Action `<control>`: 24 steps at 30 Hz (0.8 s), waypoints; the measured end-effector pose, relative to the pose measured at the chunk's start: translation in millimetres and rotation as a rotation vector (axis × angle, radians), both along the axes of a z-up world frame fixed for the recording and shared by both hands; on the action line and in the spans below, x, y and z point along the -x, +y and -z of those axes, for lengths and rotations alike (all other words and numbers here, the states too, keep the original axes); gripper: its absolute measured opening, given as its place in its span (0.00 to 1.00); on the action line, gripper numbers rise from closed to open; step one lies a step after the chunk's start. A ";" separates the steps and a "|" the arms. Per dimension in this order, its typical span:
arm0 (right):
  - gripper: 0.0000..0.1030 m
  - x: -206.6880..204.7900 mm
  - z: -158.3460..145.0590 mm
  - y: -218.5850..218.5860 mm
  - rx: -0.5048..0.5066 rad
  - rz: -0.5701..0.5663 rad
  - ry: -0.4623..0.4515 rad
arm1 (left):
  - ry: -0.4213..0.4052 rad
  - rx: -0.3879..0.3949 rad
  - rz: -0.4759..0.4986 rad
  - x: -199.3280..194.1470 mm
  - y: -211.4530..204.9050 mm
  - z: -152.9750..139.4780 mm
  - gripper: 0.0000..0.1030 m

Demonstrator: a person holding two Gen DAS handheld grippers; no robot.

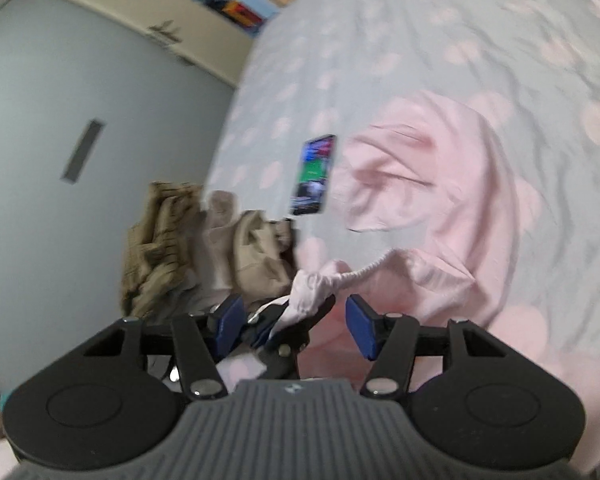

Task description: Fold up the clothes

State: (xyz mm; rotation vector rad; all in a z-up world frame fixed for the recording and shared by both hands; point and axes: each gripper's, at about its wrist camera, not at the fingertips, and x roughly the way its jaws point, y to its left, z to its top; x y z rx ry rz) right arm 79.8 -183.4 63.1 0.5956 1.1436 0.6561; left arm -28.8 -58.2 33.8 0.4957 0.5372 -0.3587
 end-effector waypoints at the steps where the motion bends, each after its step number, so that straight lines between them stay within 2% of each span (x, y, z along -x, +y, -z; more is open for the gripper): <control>1: 0.49 0.7 4.0 -3.6 -0.006 0.030 0.026 | -0.020 -0.028 0.007 3.0 -8.0 2.0 0.03; 3: 0.34 2.1 9.5 -10.3 -0.007 0.059 0.039 | -0.058 -0.082 0.024 10.5 -23.0 5.1 0.03; 4: 0.30 2.7 12.1 -13.6 -0.006 0.071 0.042 | -0.065 -0.094 0.029 12.5 -27.4 7.0 0.03; 6: 0.28 4.0 17.1 -20.1 -0.006 0.095 0.049 | -0.068 -0.106 0.034 11.7 -34.3 12.4 0.03; 7: 0.28 4.7 19.7 -23.4 -0.005 0.107 0.052 | -0.065 -0.103 0.040 12.1 -35.8 14.1 0.03; 9: 0.12 7.2 22.3 -32.4 0.008 0.121 0.050 | -0.052 -0.083 0.059 14.2 -35.9 15.7 0.05; 10: 0.10 7.9 23.9 -38.7 0.008 0.125 0.053 | -0.034 -0.059 0.077 15.4 -33.2 16.0 0.11; 12: 0.10 9.6 25.6 -54.2 0.018 0.136 0.047 | 0.025 0.007 0.113 16.5 -22.9 15.8 0.13; 14: 0.09 11.3 22.9 -69.4 0.048 0.134 0.010 | 0.099 0.078 0.101 12.2 -9.5 15.1 0.13; 16: 0.09 13.3 17.3 -79.4 0.076 0.099 -0.036 | 0.182 0.190 0.073 0.7 9.5 11.7 0.13; 18: 0.09 20.1 3.0 -80.4 0.129 0.002 -0.148 | 0.275 0.343 0.038 -15.7 34.2 7.2 0.19; 19: 0.09 24.8 -4.5 -79.5 0.139 -0.051 -0.206 | 0.325 0.417 0.021 -23.3 46.2 5.5 0.29; 20: 0.09 31.0 -12.3 -77.5 0.147 -0.112 -0.268 | 0.369 0.483 0.010 -30.6 57.4 3.8 0.34; 22: 0.09 51.9 -29.6 -69.0 0.159 -0.265 -0.412 | 0.443 0.604 -0.007 -46.0 79.2 -0.2 0.41; 24: 0.09 71.6 -42.7 -60.3 0.170 -0.397 -0.528 | 0.476 0.677 -0.005 -59.7 93.2 -6.4 0.51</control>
